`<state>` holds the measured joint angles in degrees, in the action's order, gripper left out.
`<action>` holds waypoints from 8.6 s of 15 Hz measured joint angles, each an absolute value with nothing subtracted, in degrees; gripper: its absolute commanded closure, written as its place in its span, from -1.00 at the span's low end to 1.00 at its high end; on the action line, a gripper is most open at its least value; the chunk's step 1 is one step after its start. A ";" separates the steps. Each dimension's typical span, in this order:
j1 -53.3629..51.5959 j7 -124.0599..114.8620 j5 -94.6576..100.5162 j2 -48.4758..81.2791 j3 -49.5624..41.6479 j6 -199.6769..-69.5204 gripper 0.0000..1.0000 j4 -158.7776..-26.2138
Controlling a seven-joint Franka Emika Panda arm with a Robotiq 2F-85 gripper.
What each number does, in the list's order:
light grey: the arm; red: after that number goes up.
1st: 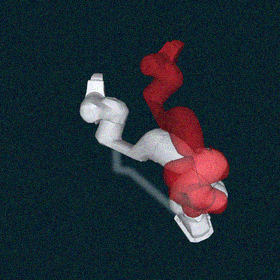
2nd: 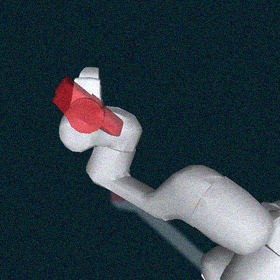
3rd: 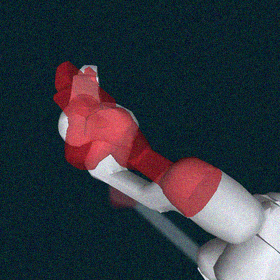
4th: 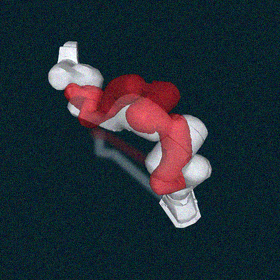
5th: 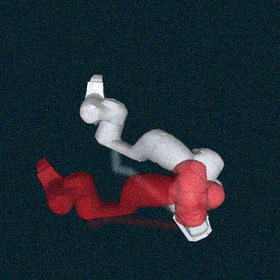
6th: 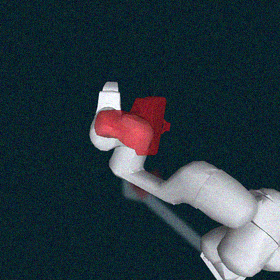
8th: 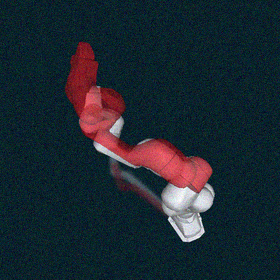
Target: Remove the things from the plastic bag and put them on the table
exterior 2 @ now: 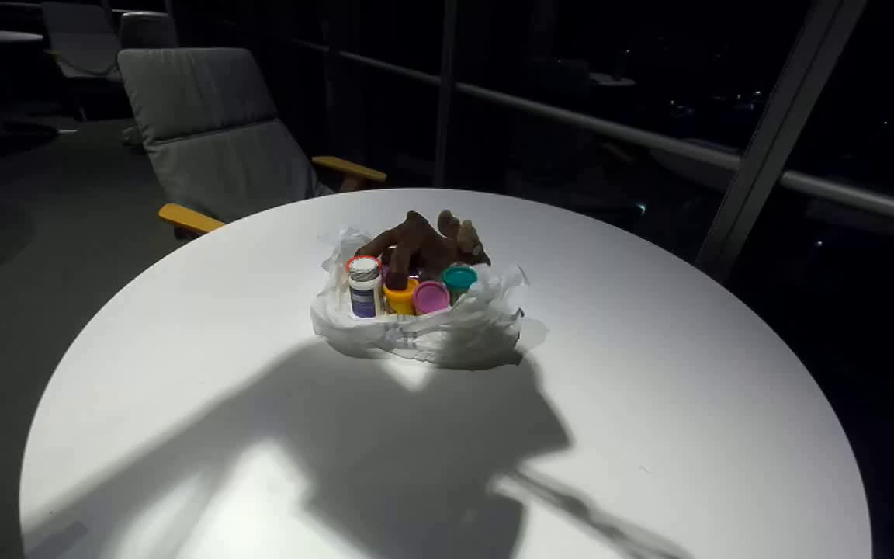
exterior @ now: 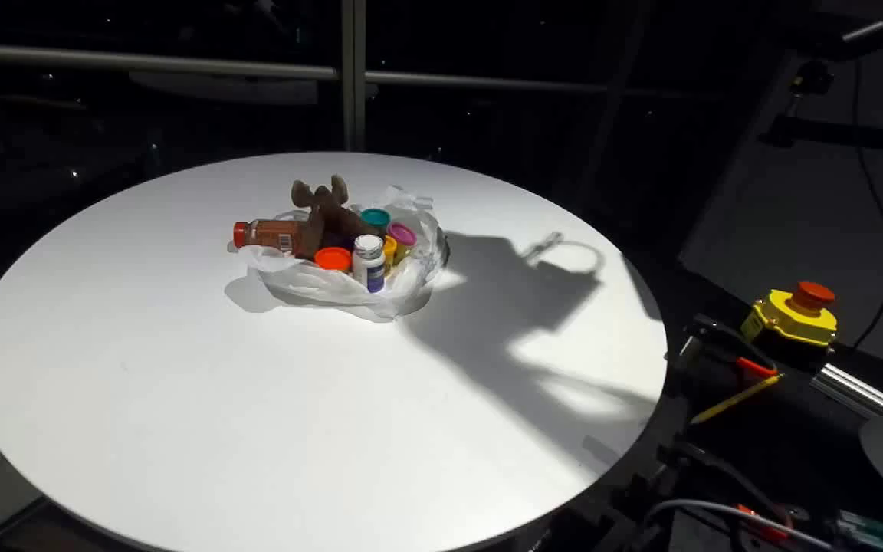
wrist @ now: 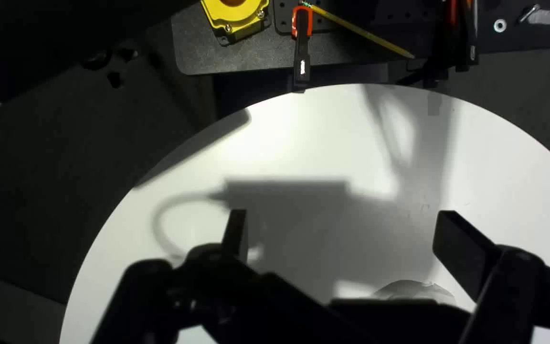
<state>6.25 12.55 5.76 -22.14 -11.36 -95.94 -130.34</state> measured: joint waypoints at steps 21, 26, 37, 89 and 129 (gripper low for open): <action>5.15 9.52 5.74 -17.65 -8.15 -104.19 -1.00 -129.85; 1.22 -1.12 5.75 -4.90 -0.92 -118.05 -1.00 -127.37; -6.27 -19.31 6.38 26.13 1.39 -140.84 -1.00 -108.44; -10.99 -21.11 10.17 24.31 -7.30 -133.88 0.52 -109.41; -6.91 -12.30 5.92 32.95 -2.02 -155.58 -1.00 -115.83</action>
